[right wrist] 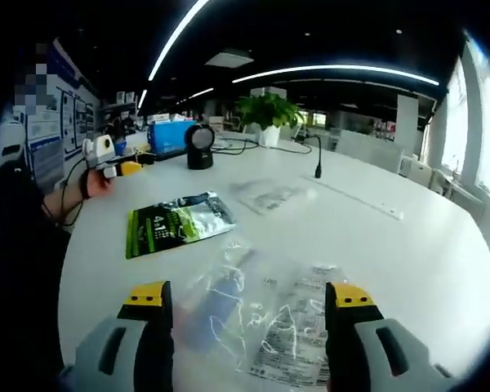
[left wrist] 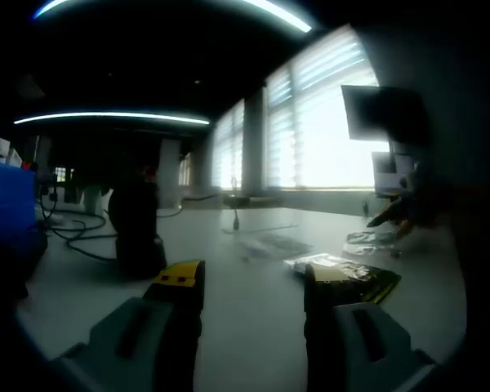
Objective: Clip sheet goods on table flip sheet goods clip sheet goods scan sheet goods put sheet goods back to table
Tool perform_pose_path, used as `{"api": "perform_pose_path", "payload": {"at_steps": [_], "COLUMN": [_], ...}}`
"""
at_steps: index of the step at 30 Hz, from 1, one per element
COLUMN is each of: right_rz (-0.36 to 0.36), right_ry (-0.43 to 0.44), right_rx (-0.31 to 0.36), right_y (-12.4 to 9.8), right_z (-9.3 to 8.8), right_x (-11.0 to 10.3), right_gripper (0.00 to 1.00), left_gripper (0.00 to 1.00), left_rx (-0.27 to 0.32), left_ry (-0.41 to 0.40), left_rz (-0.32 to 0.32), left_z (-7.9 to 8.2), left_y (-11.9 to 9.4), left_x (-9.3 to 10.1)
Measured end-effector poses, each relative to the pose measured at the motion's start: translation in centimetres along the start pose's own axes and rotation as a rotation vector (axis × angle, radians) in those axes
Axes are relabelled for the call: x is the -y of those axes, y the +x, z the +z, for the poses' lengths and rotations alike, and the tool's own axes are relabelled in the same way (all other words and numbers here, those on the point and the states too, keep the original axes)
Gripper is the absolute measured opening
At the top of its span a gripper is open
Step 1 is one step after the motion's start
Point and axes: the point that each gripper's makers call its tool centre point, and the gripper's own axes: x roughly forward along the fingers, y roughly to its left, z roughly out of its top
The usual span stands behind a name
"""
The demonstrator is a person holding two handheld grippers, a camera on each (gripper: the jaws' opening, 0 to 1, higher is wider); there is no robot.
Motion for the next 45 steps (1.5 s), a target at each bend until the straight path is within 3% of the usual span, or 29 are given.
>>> {"api": "perform_pose_path", "payload": {"at_steps": [4,8,22,25,27,28,45], "right_rz": [0.006,0.013,0.002,-0.006,-0.016,-0.012,-0.140], "right_ry": [-0.017,-0.003,-0.031,-0.012,0.056,0.030,0.122], "right_rx": [-0.025,-0.006,-0.076,-0.074,-0.067,-0.057,-0.065], "right_y": [0.2,0.2,0.6,0.5,0.5,0.5,0.2], "right_z": [-0.6,-0.5,-2.6,-2.7,-3.0,-2.9,-3.0], "right_x": [0.4,0.7,1.1,0.8,0.7,0.7,0.5], "right_gripper": [0.72,0.71,0.72,0.71,0.71,0.71,0.70], "left_gripper": [0.41,0.41,0.41,0.41,0.41,0.41,0.41], "left_rx": [0.000,0.000,-0.003,-0.003,-0.004,-0.003,-0.003], "left_ry": [-0.001,-0.001,0.001,0.002,0.001,0.001,0.000], "left_rz": [0.002,0.002,0.002,0.002,0.003,0.002,0.003], "left_z": [0.0,0.0,-0.1,-0.1,-0.1,-0.1,0.0], "left_y": [0.0,0.0,0.0,0.0,0.0,0.0,0.0], "left_x": [0.0,0.0,0.1,0.1,0.1,0.1,0.0]}}
